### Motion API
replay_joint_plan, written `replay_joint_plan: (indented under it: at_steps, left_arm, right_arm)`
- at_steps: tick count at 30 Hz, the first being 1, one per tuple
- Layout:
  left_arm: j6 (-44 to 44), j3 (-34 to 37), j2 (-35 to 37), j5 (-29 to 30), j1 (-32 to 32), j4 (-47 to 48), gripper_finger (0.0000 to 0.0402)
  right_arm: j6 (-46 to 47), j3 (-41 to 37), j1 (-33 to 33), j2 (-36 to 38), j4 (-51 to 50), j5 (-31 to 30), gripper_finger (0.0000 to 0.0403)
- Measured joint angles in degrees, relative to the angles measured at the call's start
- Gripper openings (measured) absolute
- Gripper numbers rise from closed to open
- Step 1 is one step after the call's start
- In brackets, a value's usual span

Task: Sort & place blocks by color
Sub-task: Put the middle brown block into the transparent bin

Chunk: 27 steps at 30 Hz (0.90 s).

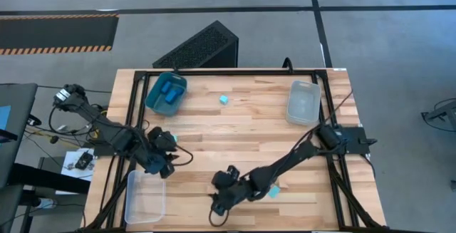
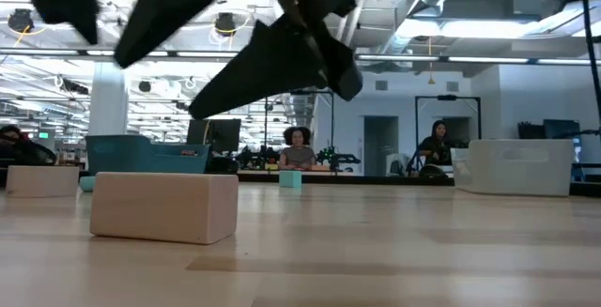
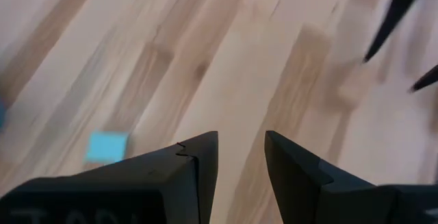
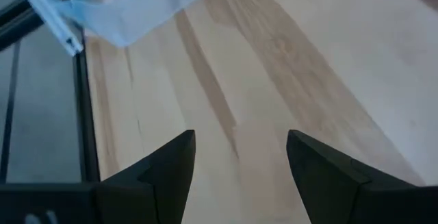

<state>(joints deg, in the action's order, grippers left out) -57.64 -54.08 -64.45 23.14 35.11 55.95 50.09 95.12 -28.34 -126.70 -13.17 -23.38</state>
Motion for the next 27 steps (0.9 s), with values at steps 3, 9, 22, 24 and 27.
replay_joint_plan:
  at_steps: [3,9,22,24,27]
  left_arm:
    - [-4.43,0.03,0.09,0.47,2.68,4.46,0.0107]
    - [-9.14,0.04,-1.05,11.79,12.94,-0.43,0.0107]
    - [-5.00,0.07,-8.83,30.64,17.36,-19.39,0.0166]
    - [-4.25,0.07,-9.28,29.59,16.81,-22.54,0.0192]
    - [-3.02,0.07,-10.14,28.84,16.42,-26.51,0.0223]
  right_arm:
    - [2.30,3.57,-0.05,-2.91,-0.06,-0.72,0.0255]
    - [-6.47,8.46,0.48,-5.87,-0.34,0.97,0.0255]
    - [-15.48,8.54,3.03,-5.58,-0.92,3.13,0.0255]
    - [-11.11,8.54,4.41,-5.69,0.09,8.23,0.0255]
    - [-4.20,8.54,5.99,-5.69,3.23,14.04,0.0255]
